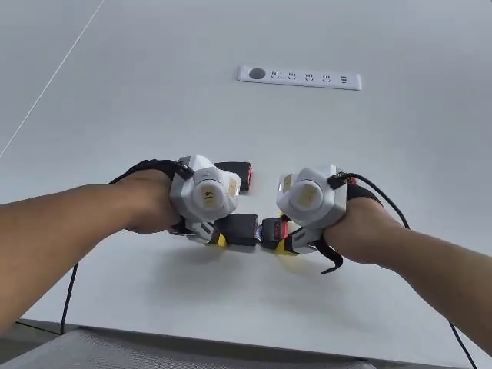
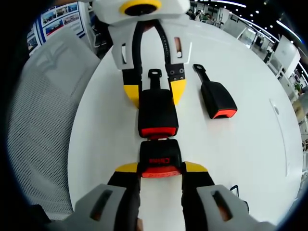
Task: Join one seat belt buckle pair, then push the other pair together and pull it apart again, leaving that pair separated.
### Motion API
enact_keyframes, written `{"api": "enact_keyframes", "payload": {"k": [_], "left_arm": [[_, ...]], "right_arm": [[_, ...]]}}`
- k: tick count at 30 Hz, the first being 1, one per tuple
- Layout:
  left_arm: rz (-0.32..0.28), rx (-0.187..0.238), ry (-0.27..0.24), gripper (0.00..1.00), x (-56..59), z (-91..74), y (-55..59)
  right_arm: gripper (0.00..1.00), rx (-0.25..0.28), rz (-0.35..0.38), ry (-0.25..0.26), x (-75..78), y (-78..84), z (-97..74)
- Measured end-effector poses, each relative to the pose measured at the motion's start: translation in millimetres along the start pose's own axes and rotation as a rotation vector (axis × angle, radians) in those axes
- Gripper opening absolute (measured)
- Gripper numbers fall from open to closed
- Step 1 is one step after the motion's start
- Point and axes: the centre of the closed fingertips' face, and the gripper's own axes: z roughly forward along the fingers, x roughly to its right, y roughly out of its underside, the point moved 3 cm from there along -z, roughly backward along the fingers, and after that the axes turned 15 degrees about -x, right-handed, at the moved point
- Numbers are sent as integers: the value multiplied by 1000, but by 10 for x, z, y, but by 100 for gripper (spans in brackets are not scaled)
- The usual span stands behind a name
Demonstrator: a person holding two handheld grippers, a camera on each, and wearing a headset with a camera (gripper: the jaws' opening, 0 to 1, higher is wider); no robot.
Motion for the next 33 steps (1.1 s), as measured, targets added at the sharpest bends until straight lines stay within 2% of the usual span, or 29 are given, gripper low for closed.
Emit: {"api": "enact_keyframes", "payload": {"k": [4, 8, 11, 18, 33], "left_arm": [[8, 7, -7, 31, -6, 1, 14], [-7, 54, -21, 30, -10, -8, 50], [-15, 67, -14, 30, -18, -16, 64], [-22, 68, -4, 30, -20, -24, 59], [-27, 62, -6, 30, -11, -35, 57]], "right_arm": [[31, 10, 2, 1, -2, 10, 2], [31, 34, -25, -2, 2, 20, -5], [31, 27, -52, 9, -7, 20, -16], [31, 45, -34, -2, 4, 34, -16], [31, 43, -33, -8, 3, 29, -2]]}}
